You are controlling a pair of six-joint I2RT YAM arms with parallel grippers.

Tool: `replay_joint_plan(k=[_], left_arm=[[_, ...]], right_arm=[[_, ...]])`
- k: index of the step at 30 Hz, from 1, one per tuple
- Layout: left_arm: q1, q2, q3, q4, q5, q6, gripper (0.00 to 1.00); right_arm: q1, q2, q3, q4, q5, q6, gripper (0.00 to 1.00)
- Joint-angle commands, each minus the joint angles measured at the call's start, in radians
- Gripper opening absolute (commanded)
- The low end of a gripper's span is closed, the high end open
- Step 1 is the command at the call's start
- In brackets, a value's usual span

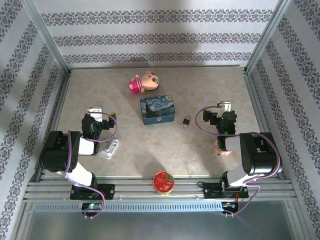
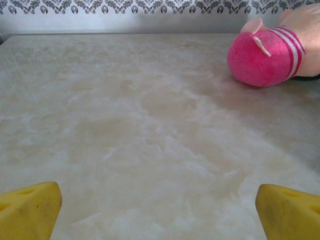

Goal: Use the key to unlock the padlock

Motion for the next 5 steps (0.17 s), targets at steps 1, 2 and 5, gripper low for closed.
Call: replay_joint_plan(k=[1,2,5], left_arm=[[-0.006,0.002,0.034,-0.039,-0.003,-0.005,0.99],[-0.005,0.002,0.033,-0.036,-0.008,-0.008,0.99],[-0.006,0.003,0.043,-0.056,-0.017,-0.011,0.99]], right_arm=[[0.004,-0.005,0.016,0.026,0.01,-0.003,0.98],[0.004,-0.004,0.015,0.026,0.01,-0.003,0.98],[0.004,-0.005,0.015,0.026,0.01,-0.003,0.98]])
